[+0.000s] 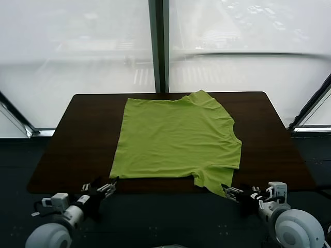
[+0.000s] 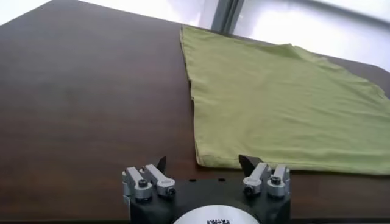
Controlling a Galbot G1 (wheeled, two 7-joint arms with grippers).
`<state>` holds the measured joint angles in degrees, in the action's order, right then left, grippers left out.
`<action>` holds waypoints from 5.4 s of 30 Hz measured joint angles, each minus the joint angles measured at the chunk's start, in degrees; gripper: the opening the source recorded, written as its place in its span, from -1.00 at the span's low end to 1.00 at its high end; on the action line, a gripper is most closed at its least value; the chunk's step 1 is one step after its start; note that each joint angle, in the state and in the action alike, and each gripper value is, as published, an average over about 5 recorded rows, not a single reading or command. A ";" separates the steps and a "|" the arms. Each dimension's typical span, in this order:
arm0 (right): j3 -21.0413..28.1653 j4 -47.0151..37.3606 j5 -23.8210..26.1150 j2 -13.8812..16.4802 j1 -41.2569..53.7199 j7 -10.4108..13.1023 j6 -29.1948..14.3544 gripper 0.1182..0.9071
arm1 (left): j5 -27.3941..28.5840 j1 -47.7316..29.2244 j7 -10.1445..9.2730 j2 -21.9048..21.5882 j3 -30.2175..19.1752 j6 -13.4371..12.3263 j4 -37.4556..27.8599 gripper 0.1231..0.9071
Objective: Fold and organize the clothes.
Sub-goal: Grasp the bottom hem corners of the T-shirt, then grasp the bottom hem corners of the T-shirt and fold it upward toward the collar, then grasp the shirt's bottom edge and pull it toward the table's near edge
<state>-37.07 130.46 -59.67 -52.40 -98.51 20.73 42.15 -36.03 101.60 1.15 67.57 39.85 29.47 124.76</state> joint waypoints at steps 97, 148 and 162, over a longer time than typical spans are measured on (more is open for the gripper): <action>10.78 -19.53 0.20 -2.97 33.68 -2.38 -7.75 -0.95 | -12.44 -20.01 -7.44 -1.21 -2.83 5.94 -4.01 -0.93; 9.18 -16.37 6.49 5.62 25.73 -10.93 -7.33 1.00 | -10.00 -30.11 -5.91 -6.16 -7.64 4.02 -16.09 1.00; 9.64 -14.88 8.84 8.88 22.78 -12.19 -3.92 1.00 | -8.28 -21.12 -5.83 -1.61 -6.21 4.72 -9.38 1.00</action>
<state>-27.43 115.58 -50.83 -43.52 -75.73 8.54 38.23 -44.30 80.47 -4.69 65.96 33.64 34.18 115.38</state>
